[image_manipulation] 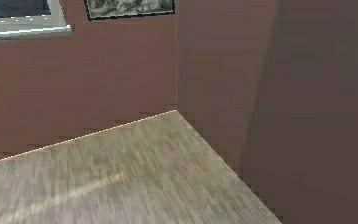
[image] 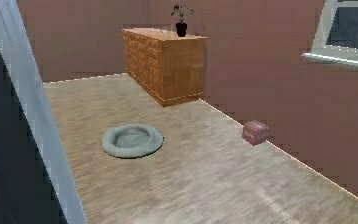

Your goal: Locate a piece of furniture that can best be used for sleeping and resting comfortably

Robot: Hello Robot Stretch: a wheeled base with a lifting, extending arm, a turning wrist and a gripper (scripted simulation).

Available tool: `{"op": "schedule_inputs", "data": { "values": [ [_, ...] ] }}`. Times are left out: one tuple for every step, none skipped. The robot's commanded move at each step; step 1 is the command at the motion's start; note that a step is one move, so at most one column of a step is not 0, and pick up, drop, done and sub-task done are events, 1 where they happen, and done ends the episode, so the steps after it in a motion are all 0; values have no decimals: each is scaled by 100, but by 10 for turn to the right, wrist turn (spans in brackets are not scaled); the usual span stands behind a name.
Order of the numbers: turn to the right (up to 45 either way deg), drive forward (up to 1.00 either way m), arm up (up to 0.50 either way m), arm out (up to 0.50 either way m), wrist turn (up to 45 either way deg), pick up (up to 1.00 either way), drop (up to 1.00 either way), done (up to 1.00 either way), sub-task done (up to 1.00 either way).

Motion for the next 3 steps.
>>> {"op": "schedule_inputs", "data": {
  "values": [
    [0, 75, 0, 0, 0, 0, 0, 0, 0],
    [-360, 0, 0, 0, 0, 0, 0, 0, 0],
    [0, 35, 0, 0, 0, 0, 0, 0, 0]
  ]
}}
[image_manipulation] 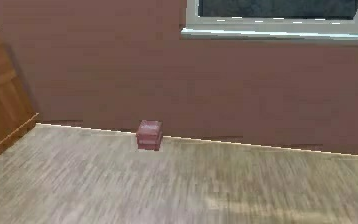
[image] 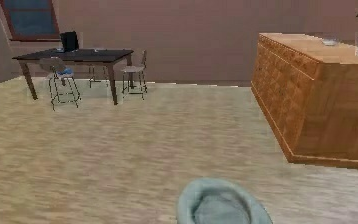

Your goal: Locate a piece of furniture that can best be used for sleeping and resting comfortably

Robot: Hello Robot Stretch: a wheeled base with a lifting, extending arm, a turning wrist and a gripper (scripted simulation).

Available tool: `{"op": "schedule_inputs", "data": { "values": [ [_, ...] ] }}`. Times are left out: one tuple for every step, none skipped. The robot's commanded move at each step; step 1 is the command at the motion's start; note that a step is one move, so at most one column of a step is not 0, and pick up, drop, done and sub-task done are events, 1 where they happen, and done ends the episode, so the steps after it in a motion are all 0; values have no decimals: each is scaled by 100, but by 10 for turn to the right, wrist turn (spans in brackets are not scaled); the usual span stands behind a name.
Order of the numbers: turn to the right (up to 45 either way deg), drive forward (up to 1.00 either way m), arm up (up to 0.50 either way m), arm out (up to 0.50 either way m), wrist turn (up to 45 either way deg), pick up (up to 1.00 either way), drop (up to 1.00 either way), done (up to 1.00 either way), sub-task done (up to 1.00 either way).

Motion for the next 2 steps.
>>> {"op": "schedule_inputs", "data": {
  "values": [
    [-270, 0, 0, 0, 0, 0, 0, 0, 0],
    [0, 50, 0, 0, 0, 0, 0, 0, 0]
  ]
}}
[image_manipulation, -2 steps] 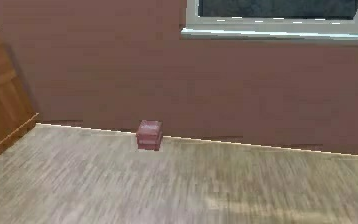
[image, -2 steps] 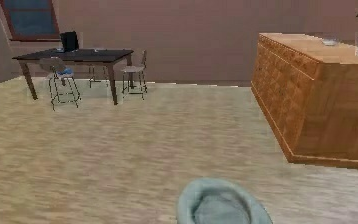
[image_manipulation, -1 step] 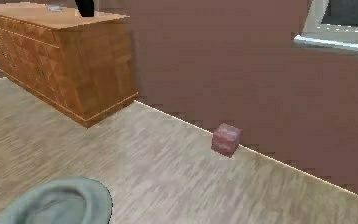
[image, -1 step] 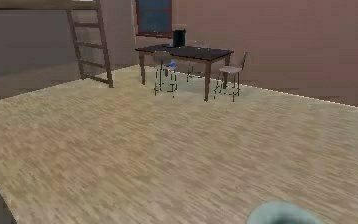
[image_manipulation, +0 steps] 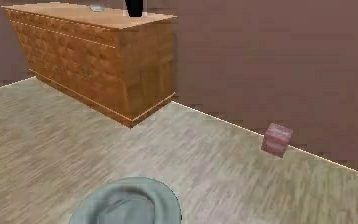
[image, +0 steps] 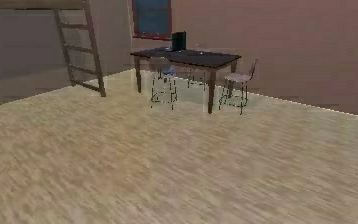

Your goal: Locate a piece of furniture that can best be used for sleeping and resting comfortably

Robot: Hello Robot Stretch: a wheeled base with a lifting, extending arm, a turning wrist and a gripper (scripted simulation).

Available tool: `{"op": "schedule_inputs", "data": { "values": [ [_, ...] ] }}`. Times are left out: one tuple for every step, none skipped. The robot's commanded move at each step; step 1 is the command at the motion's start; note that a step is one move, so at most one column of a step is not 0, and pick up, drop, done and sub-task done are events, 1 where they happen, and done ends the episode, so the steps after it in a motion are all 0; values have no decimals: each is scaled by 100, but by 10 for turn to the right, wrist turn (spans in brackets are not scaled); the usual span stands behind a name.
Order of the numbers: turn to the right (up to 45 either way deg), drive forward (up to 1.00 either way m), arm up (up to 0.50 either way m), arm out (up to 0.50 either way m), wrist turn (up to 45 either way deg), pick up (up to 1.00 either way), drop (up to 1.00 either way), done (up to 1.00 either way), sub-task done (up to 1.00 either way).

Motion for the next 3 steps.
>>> {"op": "schedule_inputs", "data": {
  "values": [
    [-450, 0, 0, 0, 0, 0, 0, 0, 0],
    [-60, 0, 0, 0, 0, 0, 0, 0, 0],
    [0, 100, 0, 0, 0, 0, 0, 0, 0]
  ]
}}
